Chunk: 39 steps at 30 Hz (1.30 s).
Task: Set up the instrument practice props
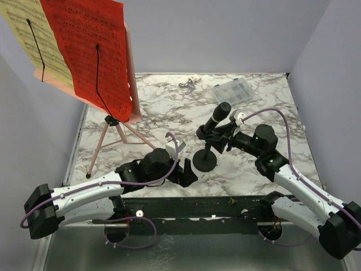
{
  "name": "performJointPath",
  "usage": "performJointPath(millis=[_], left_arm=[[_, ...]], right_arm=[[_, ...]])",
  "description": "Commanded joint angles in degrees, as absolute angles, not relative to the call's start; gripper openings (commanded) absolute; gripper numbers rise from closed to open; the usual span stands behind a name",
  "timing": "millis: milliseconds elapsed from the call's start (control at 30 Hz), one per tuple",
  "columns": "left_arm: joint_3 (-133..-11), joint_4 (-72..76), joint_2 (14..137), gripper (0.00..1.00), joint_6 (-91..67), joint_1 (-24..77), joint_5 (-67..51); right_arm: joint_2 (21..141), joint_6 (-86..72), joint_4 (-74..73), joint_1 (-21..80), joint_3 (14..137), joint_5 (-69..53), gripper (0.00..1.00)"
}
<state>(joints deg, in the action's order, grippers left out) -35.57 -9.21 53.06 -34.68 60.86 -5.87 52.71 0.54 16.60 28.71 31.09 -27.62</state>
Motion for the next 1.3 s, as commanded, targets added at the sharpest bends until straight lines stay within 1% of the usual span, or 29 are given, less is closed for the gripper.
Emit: performJointPath(millis=[0, 100, 267, 367, 400, 467, 633, 733, 833, 900, 1067, 1267], left_arm=[[-29.1, 6.8, 57.1, 0.96, -36.6, 60.6, 12.1], [-29.3, 14.7, 64.2, 0.95, -35.2, 59.1, 10.7], [-31.7, 23.1, 75.4, 0.82, -33.4, 58.8, 8.1], [-32.8, 27.1, 80.0, 0.76, -33.1, 58.7, 5.5], [-33.2, 28.0, 81.2, 0.75, -33.0, 58.7, 4.8], [-33.8, 29.0, 83.0, 0.73, -33.5, 58.7, 4.4], [-34.3, 30.5, 86.3, 0.68, -34.6, 58.8, 5.5], [-34.1, 30.7, 87.6, 0.64, -35.9, 58.7, 6.6], [-33.4, 31.1, 88.1, 0.62, -36.8, 58.7, 6.8], [-32.8, 31.4, 88.1, 0.61, -37.1, 58.7, 7.0], [-31.9, 32.2, 87.6, 0.6, -38.0, 58.7, 7.2], [-29.9, 32.9, 85.9, 0.6, -39.0, 58.7, 8.0]], right_arm=[[51.5, 1.6, 15.8, 28.8, 32.1, -25.9, 0.35], [51.5, 1.5, 15.6, 28.9, 32.3, -26.1, 0.3], [51.8, 1.0, 15.6, 29.1, 32.6, -26.9, 0.22], [52.0, 0.6, 15.4, 29.2, 32.9, -27.1, 0.23], [51.9, 0.4, 15.3, 29.2, 33.0, -27.4, 0.25], [51.8, 0.3, 15.0, 29.3, 33.4, -27.8, 0.34], [51.8, 0.3, 15.0, 29.3, 33.7, -27.1, 0.62], [51.8, -1.9, 16.0, 29.7, 33.9, -26.2, 0.77], [51.0, -2.5, 17.7, 30.3, 33.9, -26.0, 0.87], [50.6, -3.1, 19.2, 30.6, 34.0, -26.1, 0.9], [53.8, -2.5, 20.6, 32.1, 35.0, -26.0, 0.91], [57.7, -0.5, 24.0, 36.5, 35.0, -19.1, 0.91]])
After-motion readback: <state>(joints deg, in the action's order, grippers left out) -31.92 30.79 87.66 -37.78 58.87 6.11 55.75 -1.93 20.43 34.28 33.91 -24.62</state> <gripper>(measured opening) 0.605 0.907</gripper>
